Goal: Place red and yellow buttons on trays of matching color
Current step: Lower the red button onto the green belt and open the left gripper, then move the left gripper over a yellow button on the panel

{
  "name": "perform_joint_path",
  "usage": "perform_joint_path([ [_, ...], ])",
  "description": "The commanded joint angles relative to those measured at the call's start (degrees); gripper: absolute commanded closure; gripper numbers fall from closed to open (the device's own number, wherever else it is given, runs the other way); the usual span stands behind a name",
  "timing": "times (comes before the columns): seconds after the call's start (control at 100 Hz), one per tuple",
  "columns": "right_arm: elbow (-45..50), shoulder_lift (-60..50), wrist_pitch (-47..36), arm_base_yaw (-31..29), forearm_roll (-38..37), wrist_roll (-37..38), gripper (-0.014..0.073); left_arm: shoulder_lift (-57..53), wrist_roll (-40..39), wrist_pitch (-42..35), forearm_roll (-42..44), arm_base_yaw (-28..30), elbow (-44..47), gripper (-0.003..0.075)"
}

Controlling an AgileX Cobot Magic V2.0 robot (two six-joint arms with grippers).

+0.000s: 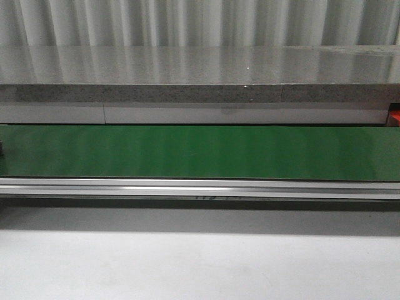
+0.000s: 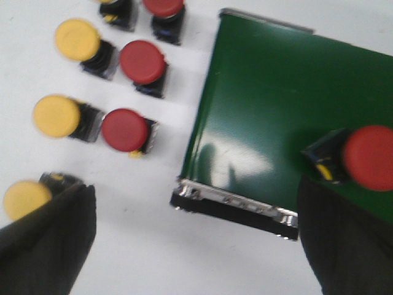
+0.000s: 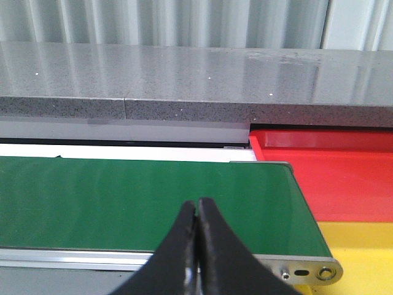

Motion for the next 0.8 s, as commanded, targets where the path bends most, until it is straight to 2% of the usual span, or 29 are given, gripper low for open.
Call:
perform_joint_path([
  [0.0, -1.2, -0.6, -4.9, -0.4, -0.3, -0.1, 0.0661, -5.6, -3.0, -5.7, 0.4, 3.8, 3.8, 0.0091],
  [0.17, -1.2, -0.6, -4.9, -0.4, -0.3, -0.1, 0.0661, -11.5, -5.5, -11.0, 0.4, 13.6, 15.3, 0.0091],
  [0.33, -1.2, -0.6, -4.9, -0.4, -0.3, -0.1, 0.0661, -14.4, -8.5, -15.3, 1.8, 20.6, 22.1, 0.0091],
  [0.52, -1.2, -0.6, -4.9, -0.4, -0.3, -0.1, 0.0661, -11.6, -10.0, -18.3, 3.2, 22.7, 24.0, 0.0091],
  [0.79, -1.2, -0.6, -4.9, -0.4, -0.3, -0.1, 0.0661, -0.6, -10.2, -19.0, 4.7, 22.8, 19.8, 0.0091],
])
